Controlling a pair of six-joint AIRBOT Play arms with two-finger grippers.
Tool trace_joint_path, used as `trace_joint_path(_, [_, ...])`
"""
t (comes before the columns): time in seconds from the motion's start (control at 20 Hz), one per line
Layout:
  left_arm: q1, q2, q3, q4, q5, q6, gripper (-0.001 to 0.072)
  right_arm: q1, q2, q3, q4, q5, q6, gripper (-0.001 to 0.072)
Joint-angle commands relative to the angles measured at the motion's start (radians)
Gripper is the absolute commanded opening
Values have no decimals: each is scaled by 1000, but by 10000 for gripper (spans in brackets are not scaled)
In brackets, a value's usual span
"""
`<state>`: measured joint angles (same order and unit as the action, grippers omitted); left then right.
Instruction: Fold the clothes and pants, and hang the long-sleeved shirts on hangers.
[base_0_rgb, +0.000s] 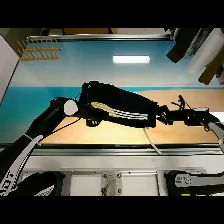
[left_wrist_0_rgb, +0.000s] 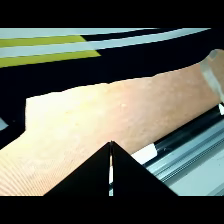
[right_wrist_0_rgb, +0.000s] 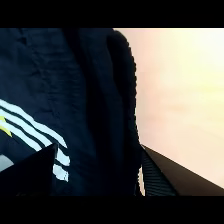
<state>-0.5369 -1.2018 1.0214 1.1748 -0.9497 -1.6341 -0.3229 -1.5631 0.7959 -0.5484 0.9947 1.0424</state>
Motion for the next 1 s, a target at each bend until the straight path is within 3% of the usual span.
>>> trace_joint_path(0.0, [-2,0,0,0,0,-6,9,126,-34,40,12,-26,13,587])
trace_joint_path(0.05, [-2,0,0,0,0,-6,9,151,-35,50,11,-26,12,531])
trace_joint_path(0.15, [-2,0,0,1,0,-6,9,195,-35,72,12,-26,-11,179])
trace_joint_path(0.25, [-2,0,0,1,0,-6,10,229,-35,97,11,-26,-26,5])
trace_joint_path(0.5, [-2,0,0,1,0,-6,9,213,22,213,7,-31,-27,7])
trace_joint_path(0.75, [-2,0,0,0,0,-6,9,-89,278,296,-161,-140,152,6])
trace_joint_path(0.95, [-2,0,0,1,0,-6,9,-439,457,273,-373,-119,320,6])
